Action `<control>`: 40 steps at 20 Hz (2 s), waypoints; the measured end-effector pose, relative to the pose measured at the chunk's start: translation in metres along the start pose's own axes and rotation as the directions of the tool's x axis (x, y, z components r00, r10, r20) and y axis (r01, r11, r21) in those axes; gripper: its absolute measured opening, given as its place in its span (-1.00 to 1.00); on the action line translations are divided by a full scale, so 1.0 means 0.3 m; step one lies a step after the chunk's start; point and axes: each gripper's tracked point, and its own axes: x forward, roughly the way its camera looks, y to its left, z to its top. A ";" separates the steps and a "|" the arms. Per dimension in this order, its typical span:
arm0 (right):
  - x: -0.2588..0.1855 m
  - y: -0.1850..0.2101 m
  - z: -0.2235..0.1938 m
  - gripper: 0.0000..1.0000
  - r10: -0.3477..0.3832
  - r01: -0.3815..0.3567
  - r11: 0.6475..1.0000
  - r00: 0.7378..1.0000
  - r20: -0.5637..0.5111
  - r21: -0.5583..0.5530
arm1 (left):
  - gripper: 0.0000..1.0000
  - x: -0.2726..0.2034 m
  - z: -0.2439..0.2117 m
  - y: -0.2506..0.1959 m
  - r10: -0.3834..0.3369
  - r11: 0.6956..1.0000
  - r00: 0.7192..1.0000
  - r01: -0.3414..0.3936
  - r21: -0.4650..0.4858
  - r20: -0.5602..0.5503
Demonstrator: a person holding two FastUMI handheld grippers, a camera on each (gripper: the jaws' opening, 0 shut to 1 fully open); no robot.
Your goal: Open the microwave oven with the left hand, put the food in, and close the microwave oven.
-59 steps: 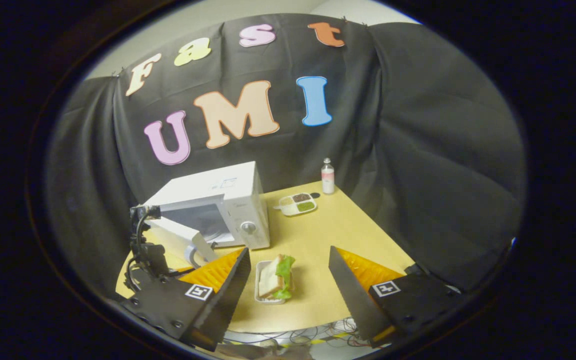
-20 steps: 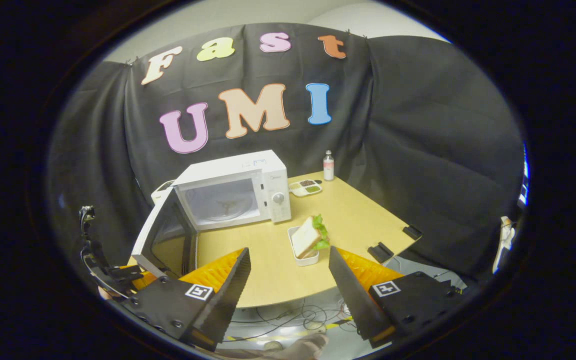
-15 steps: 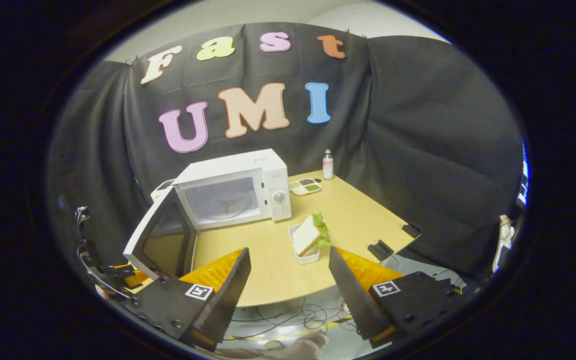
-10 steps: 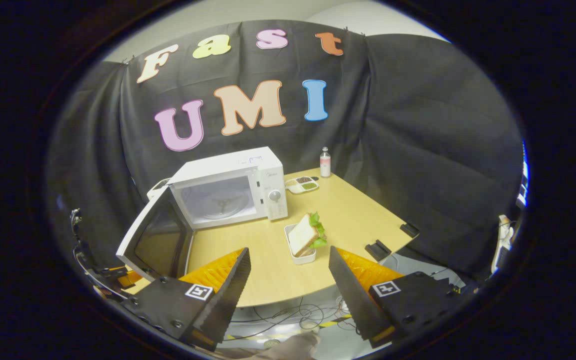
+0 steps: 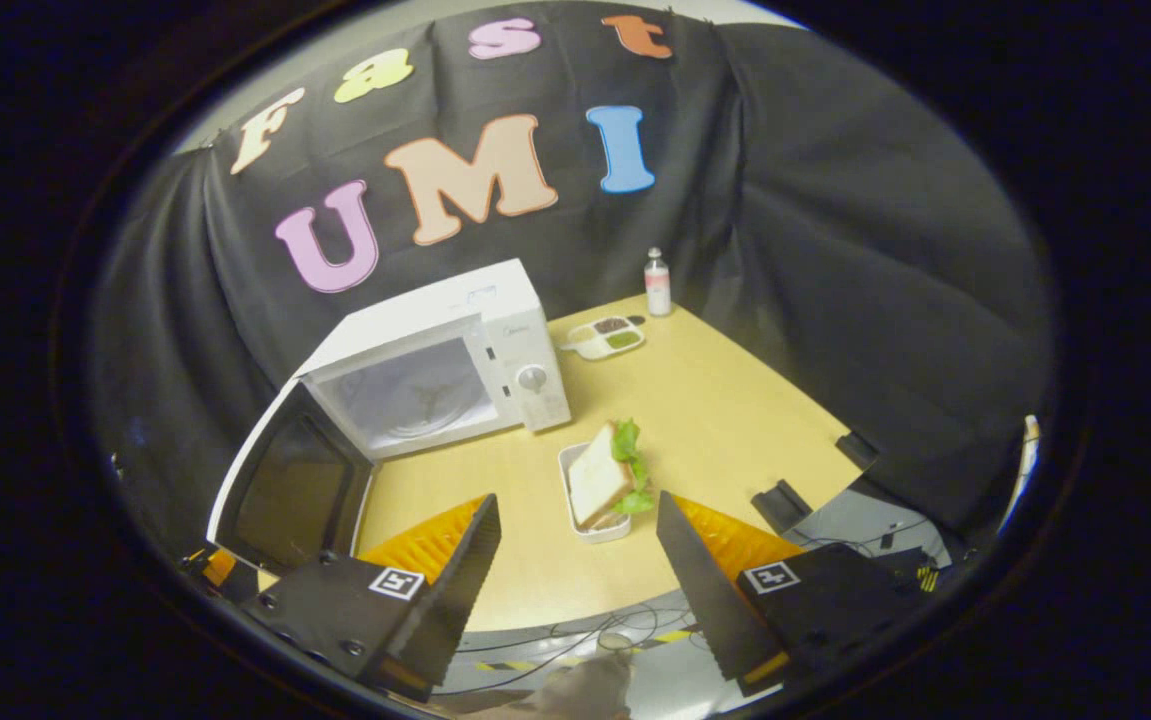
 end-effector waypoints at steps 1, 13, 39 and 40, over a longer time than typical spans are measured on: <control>0.042 -0.009 0.000 0.99 0.018 -0.017 1.000 0.999 -0.038 0.022 | 1.00 -0.012 0.033 0.010 0.033 0.999 0.999 -0.033 -0.018 0.025; 0.486 -0.168 -0.197 0.98 0.172 -0.104 0.981 0.855 -0.489 0.162 | 0.99 -0.143 0.337 -0.065 0.265 0.955 0.933 -0.218 -0.202 0.244; 0.541 -0.127 -0.127 -0.30 0.312 -0.160 0.928 0.829 -0.465 0.337 | 0.99 -0.035 0.473 -0.380 0.153 0.973 0.957 -0.104 -0.204 0.244; 0.523 -0.117 -0.110 -0.30 0.319 -0.165 0.924 0.833 -0.452 0.346 | 1.00 -0.032 0.479 -0.381 0.146 0.975 0.958 -0.097 -0.200 0.247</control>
